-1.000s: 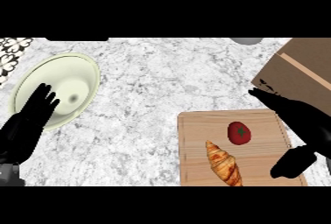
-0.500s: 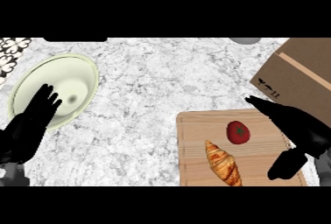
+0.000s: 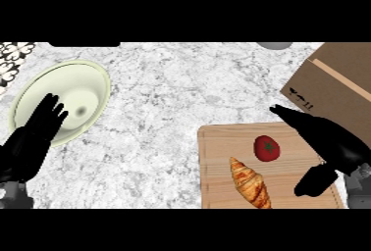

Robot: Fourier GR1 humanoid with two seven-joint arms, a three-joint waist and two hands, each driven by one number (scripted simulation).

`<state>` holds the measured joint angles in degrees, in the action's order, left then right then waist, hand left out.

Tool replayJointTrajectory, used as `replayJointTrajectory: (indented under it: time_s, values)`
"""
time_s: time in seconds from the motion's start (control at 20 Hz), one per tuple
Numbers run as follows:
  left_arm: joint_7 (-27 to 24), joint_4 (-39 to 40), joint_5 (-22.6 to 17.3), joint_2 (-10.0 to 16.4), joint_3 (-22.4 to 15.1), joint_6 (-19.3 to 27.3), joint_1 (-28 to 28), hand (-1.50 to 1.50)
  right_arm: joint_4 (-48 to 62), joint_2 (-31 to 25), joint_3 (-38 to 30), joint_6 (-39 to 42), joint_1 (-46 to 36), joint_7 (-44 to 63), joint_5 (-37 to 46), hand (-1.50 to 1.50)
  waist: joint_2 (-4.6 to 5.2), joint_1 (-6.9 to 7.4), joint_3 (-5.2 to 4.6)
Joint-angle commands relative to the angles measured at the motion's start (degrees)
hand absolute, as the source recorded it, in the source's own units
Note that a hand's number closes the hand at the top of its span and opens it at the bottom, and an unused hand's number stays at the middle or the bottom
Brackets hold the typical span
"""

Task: Pick the tomato from the cutting board and place it in the cardboard box

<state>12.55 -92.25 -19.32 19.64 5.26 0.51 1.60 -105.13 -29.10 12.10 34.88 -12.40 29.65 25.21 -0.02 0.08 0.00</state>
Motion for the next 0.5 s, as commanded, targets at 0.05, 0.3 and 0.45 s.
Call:
replayJointTrajectory:
  time_s: [0.05, 0.3, 0.45]
  values:
    - [5.62, -5.68, 2.86, -1.76, -1.26, 2.74, 0.16, 0.00, 1.22, 3.08, 0.09, 1.53, -2.26, 0.19, 4.30, -1.50, -0.02, 0.17, 0.01]
    - [2.31, -2.45, 0.13, 0.36, 3.83, -4.24, -1.87, 0.00, -0.07, 7.23, 2.46, 3.72, -1.71, 4.32, 7.74, -1.50, -0.02, 0.10, 0.00]
    - [2.53, -3.76, 4.73, -4.71, -0.54, 0.81, 0.60, 0.00, 5.87, 7.43, 2.01, 2.00, -2.62, -0.55, 10.50, -1.50, 0.02, 0.02, 0.01]
